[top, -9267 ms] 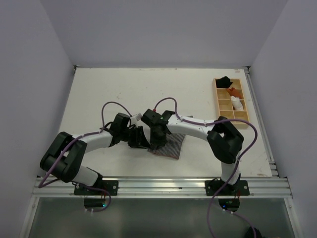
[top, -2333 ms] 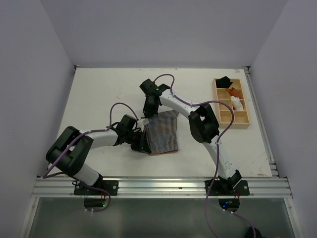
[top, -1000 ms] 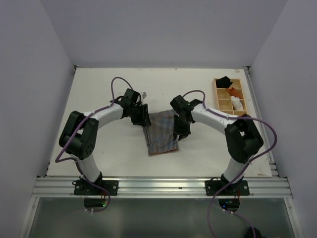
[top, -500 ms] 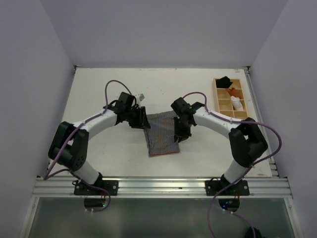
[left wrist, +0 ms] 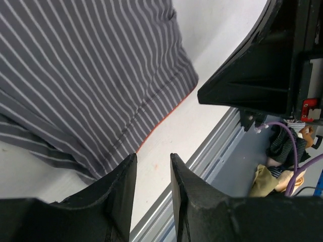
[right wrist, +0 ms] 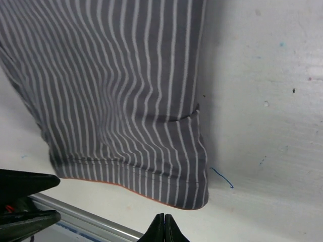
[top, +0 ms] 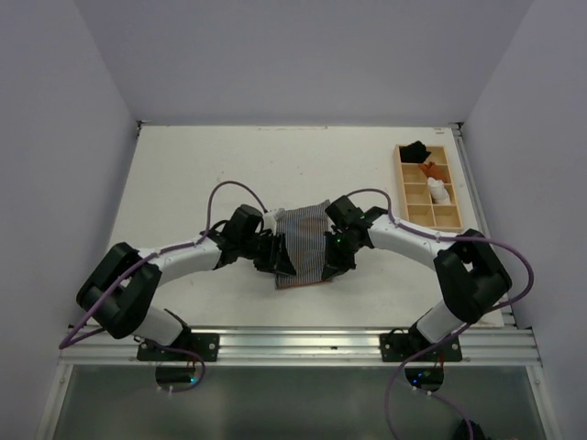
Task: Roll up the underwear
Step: Fold the underwear
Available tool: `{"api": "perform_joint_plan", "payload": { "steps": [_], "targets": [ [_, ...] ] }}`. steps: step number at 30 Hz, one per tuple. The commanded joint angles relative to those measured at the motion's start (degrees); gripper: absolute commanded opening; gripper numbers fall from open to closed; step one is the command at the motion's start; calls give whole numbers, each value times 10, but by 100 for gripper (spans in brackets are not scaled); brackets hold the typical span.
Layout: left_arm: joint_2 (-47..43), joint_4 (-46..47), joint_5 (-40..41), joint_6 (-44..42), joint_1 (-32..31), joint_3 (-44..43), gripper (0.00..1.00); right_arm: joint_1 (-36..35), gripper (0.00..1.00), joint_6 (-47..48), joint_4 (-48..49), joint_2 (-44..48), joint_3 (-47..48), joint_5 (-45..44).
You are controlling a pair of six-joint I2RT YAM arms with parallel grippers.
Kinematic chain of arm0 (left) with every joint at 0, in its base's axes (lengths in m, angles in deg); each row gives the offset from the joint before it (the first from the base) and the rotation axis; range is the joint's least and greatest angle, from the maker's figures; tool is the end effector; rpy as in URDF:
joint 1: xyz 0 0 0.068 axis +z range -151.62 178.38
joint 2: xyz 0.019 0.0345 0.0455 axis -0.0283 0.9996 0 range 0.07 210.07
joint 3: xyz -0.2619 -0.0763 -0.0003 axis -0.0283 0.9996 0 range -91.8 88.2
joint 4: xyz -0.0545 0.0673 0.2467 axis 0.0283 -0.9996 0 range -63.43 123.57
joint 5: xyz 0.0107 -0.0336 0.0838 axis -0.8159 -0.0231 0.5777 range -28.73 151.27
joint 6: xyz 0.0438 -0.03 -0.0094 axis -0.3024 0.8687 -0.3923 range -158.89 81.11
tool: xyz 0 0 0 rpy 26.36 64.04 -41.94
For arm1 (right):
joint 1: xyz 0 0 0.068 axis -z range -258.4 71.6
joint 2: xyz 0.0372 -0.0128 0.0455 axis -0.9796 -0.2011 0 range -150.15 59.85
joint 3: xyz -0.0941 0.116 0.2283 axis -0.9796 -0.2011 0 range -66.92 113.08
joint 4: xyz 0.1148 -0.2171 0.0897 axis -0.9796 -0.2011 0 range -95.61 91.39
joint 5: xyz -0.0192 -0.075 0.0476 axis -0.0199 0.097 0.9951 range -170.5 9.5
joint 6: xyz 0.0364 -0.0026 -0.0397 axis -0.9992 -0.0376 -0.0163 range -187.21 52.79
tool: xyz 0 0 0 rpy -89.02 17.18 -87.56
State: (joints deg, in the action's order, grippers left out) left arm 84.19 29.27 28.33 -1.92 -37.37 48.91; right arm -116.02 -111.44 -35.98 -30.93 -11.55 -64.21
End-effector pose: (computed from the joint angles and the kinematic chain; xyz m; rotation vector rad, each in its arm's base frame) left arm 0.2135 -0.1775 0.1673 0.2625 2.6407 -1.2107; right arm 0.2238 0.1850 0.1811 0.1092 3.0348 0.6295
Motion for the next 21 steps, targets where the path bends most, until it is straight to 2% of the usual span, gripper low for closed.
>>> {"api": "perform_joint_plan", "payload": {
  "steps": [1,7,12,18,21],
  "targets": [
    [0,56,9,17,-6,26,36,-4,7,-12,47,-1,-24,19],
    [11,55,38,9,-5,83,35,-4,5,-6,72,-34,-56,1],
    [22,68,48,12,-5,105,34,-4,5,1,59,-21,-62,-4],
    [26,66,57,7,-5,106,34,-4,6,-2,32,28,-33,8],
    [22,63,62,4,-5,109,34,-5,6,-2,33,11,-10,12]
  ]
}}
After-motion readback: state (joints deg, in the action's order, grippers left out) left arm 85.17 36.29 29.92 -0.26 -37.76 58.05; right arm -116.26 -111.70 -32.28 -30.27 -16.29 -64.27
